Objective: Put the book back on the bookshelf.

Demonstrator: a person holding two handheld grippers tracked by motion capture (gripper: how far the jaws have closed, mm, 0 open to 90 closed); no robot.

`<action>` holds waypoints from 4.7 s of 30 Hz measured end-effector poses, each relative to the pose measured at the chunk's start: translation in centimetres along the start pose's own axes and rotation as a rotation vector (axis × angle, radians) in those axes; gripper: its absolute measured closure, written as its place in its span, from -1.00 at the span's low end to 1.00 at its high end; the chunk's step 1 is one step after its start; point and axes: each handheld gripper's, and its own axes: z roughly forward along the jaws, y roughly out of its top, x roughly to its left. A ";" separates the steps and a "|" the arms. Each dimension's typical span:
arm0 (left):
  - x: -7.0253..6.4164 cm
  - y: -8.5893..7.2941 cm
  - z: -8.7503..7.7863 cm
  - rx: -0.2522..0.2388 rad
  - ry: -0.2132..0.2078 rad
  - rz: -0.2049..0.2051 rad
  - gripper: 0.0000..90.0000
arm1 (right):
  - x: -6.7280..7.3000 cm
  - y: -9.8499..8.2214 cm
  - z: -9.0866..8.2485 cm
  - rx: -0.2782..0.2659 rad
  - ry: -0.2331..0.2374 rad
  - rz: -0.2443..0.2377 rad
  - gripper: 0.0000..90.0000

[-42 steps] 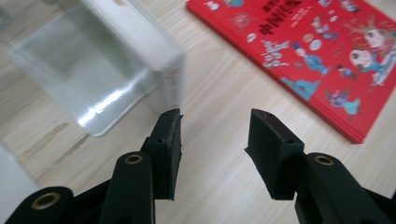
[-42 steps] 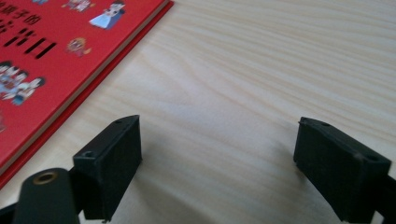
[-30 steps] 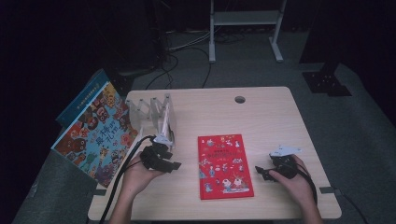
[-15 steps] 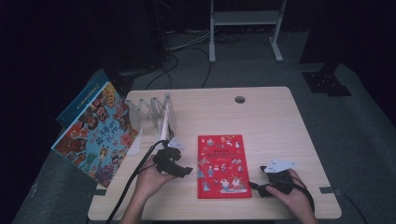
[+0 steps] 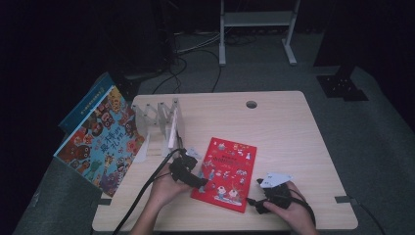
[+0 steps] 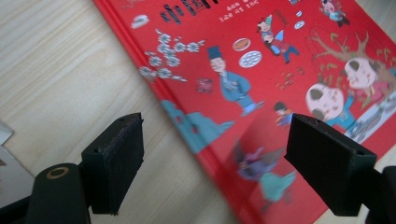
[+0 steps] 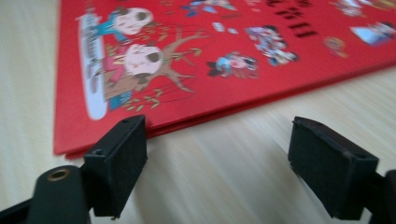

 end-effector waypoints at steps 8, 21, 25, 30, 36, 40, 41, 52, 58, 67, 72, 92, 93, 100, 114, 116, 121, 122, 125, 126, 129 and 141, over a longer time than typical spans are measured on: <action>0.0 0.0 0.6 0.019 0.006 0.003 -0.59 | 0.2 1.7 0.6 -0.014 0.012 -0.032 -0.62; -0.2 0.0 1.2 0.040 0.006 0.010 -0.59 | -7.9 5.8 1.7 -0.039 -0.060 0.034 -0.62; -0.2 0.0 1.1 0.039 0.007 0.014 -0.59 | -9.6 6.3 3.1 -0.014 -0.063 0.041 -0.62; -0.2 0.0 1.1 0.040 0.003 0.013 -0.59 | -10.7 6.6 4.3 0.009 -0.059 0.051 -0.62; -0.2 0.0 1.1 0.041 0.001 0.008 -0.59 | -11.8 6.3 5.2 0.016 -0.022 0.095 -0.69; -0.2 0.0 1.1 0.044 -0.007 0.007 -0.59 | -12.4 5.8 5.5 0.008 0.056 0.152 -0.69; -0.2 0.0 1.1 0.048 -0.008 0.005 -0.59 | -12.4 5.6 5.4 0.001 0.064 0.149 -0.70; 0.1 -0.1 1.0 0.049 0.006 0.003 -0.59 | -9.2 4.5 4.5 -0.022 0.014 0.180 -0.71; 0.3 -0.3 1.0 0.051 0.023 -0.008 -0.63 | -6.6 4.1 4.2 -0.039 -0.018 0.183 -0.71; 0.4 -0.4 1.2 0.061 0.028 -0.009 -0.65 | -2.6 4.1 3.8 -0.020 -0.035 0.176 -0.73; 0.6 -0.4 1.3 0.059 0.011 -0.020 -0.66 | -1.3 3.8 3.7 -0.044 -0.039 0.163 -0.73; 0.8 -0.8 1.6 0.046 -0.025 -0.017 -0.75 | 2.4 1.3 1.1 0.019 -0.091 0.065 -0.70; 0.8 -0.8 1.6 0.043 -0.026 -0.015 -0.76 | 2.5 1.3 1.3 0.013 -0.089 0.066 -0.70; 0.8 -1.0 1.6 0.017 -0.030 -0.010 -0.77 | 3.9 2.0 2.3 0.010 -0.071 0.055 -0.85; 0.2 -2.0 2.0 -0.044 -0.006 -0.011 -1.00 | 4.9 2.5 3.0 0.035 -0.073 0.070 -1.00; 0.1 -2.1 2.0 -0.057 -0.002 -0.017 -1.00 | 5.2 2.5 3.0 0.035 -0.074 0.069 -1.00; 0.0 -2.3 2.0 -0.065 0.004 -0.022 -1.00 | 5.3 2.6 3.1 0.036 -0.076 0.073 -1.00; -0.1 -2.3 2.1 -0.068 0.009 -0.029 -1.00 | 5.3 2.6 3.1 0.036 -0.075 0.073 -1.00; -0.3 -2.3 2.1 -0.070 0.025 -0.044 -1.00 | 5.4 2.6 3.1 0.035 -0.076 0.072 -1.00; -0.3 -2.2 2.1 -0.066 0.029 -0.046 -1.00 | 5.4 2.6 3.1 0.036 -0.076 0.072 -1.00; -0.6 -2.2 2.2 -0.073 0.043 -0.066 -1.00 | 5.4 2.6 3.1 0.036 -0.076 0.073 -1.00; -1.2 -2.1 2.6 -0.106 0.101 -0.137 -1.00 | 5.5 2.6 3.1 0.037 -0.079 0.080 -1.00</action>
